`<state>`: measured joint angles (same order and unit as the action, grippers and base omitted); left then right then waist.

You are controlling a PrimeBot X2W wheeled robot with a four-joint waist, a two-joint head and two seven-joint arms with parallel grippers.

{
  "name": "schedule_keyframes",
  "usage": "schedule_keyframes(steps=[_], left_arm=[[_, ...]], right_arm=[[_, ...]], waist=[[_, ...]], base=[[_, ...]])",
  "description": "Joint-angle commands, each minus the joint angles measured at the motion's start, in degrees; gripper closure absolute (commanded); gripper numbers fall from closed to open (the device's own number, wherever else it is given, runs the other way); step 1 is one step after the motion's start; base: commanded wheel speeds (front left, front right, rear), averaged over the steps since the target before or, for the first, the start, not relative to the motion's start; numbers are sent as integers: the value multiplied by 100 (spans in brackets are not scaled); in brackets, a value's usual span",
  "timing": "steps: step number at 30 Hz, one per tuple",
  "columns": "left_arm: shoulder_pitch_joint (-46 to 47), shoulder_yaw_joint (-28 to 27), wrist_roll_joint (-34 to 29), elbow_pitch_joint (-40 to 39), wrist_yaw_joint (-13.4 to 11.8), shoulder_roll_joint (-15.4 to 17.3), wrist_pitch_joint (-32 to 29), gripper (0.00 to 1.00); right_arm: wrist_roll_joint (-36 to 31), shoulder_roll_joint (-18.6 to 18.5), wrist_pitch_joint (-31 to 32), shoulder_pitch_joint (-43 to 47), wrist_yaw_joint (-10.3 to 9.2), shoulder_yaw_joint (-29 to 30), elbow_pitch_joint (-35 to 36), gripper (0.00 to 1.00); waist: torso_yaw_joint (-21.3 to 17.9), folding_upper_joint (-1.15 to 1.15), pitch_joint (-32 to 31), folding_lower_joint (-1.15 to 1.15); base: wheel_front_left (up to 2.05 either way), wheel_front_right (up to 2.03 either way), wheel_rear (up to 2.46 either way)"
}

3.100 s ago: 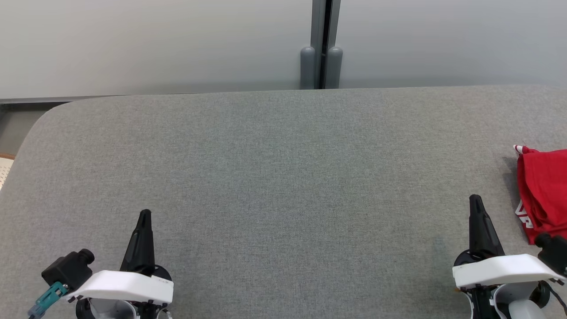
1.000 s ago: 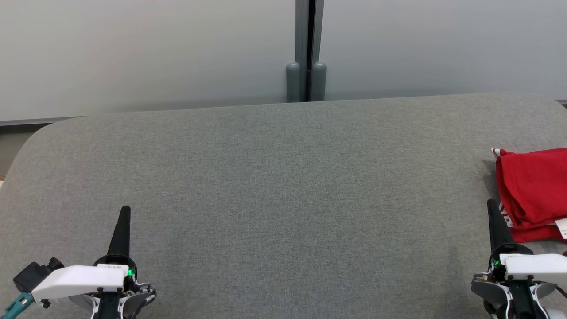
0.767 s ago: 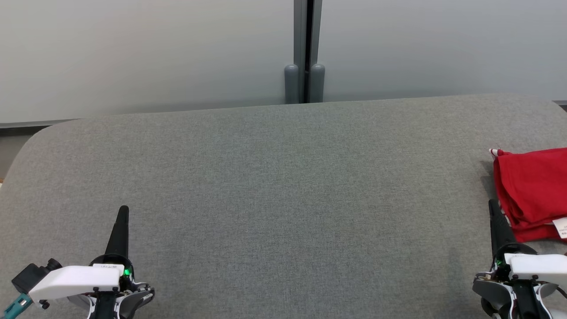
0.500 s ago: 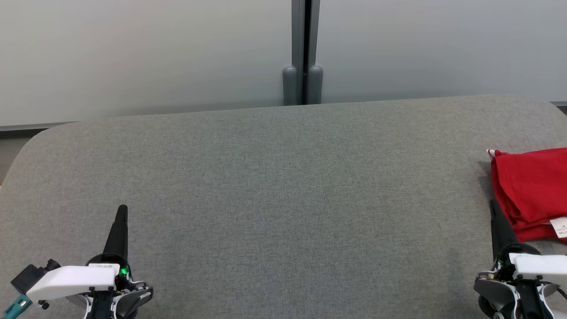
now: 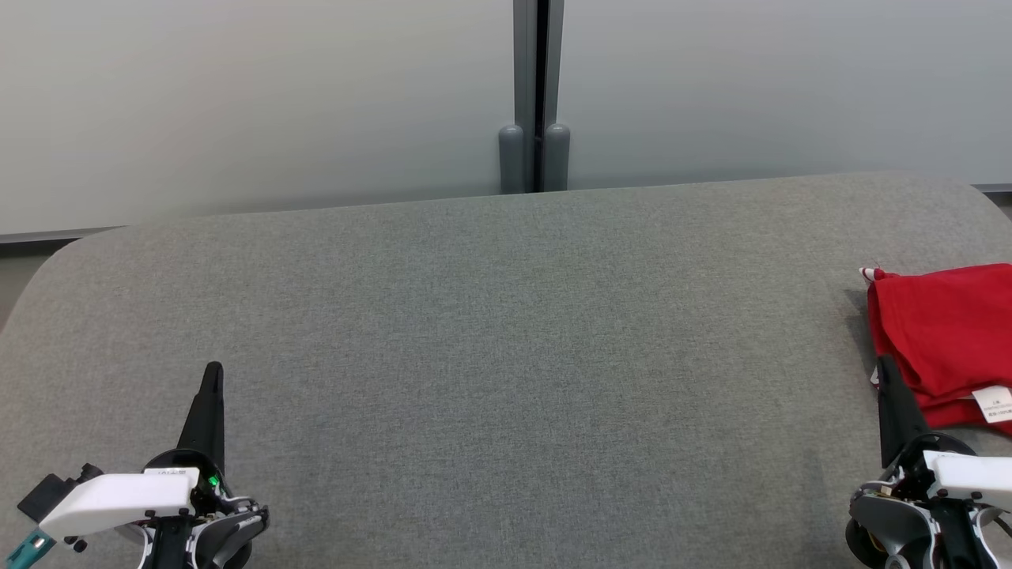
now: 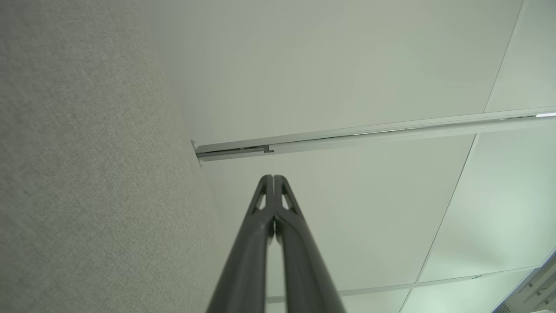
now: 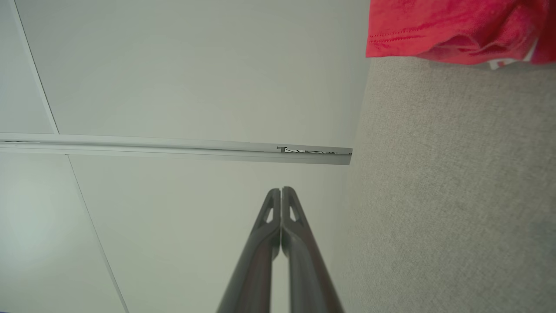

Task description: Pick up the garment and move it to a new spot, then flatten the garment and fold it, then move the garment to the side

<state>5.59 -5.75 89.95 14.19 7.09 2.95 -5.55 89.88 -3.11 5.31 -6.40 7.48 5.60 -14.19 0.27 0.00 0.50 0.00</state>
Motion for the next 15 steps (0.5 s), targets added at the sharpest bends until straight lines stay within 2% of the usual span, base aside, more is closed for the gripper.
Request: schedule_keyframes(steps=[1, 7, 15], left_arm=[[96, -37, 80, -26, 62, 33, -29, 100], [89, -65, 279, -22, 60, 33, -95, 100], [90, -68, 274, -21, 60, 28, -94, 100]], right_arm=[[83, -30, 43, 40, 2, 28, 28, 100], [312, -28, 104, 47, 2, 54, 32, 100], [292, -21, 115, 47, 2, 57, 30, 100]], waist=[[-3, 0, -3, 0], [-25, 0, -29, 0], [-27, 0, -32, 0]], base=[[0, 0, 0], [0, 0, 0], [0, 0, 0]])
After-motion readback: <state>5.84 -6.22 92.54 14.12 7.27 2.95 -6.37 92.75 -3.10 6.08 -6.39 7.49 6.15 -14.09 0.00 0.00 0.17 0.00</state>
